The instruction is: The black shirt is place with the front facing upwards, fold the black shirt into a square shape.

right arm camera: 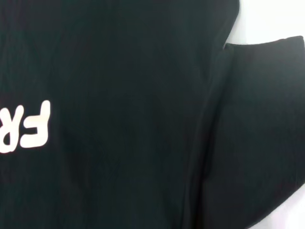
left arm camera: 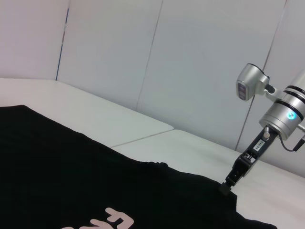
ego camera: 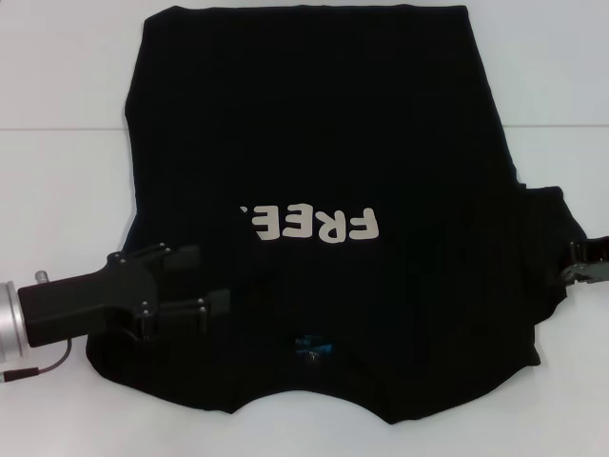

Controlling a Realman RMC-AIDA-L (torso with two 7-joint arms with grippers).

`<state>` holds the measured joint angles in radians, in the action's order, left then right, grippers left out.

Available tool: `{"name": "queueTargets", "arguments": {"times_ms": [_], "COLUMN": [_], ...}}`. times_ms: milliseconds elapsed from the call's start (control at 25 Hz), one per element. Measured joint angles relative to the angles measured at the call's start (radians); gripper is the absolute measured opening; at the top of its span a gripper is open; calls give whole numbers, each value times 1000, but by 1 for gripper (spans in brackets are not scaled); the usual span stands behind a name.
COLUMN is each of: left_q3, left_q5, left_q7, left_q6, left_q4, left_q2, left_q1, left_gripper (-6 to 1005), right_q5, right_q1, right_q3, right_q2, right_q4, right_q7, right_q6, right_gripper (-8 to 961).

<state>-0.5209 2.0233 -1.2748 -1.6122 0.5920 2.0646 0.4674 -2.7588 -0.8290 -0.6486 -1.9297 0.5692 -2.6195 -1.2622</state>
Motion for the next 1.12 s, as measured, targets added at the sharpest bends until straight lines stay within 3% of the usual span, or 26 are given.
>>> {"name": "queueTargets", "arguments": {"times_ms": [240,440,1120], "left_q3": [1,4,4], "left_q5": [0,0,0], "left_q7": [0,0,-5], "left_q6": [0,0,0], "left_q4": [0,0,0], "left_q2": [0,0,-2], "left_q1": [0,-3,-1], "left_gripper": [880,882,881], "right_q5": [1,5,7], "right_q1": [-7,-2,47], "right_q3": [-11,-11,-2], "right_q2": [2,12,48], "right_q4": [0,7,205], "right_q7": [0,6,17], "right_q6": [1,-3,-118], "right_gripper": [92,12,14]}}
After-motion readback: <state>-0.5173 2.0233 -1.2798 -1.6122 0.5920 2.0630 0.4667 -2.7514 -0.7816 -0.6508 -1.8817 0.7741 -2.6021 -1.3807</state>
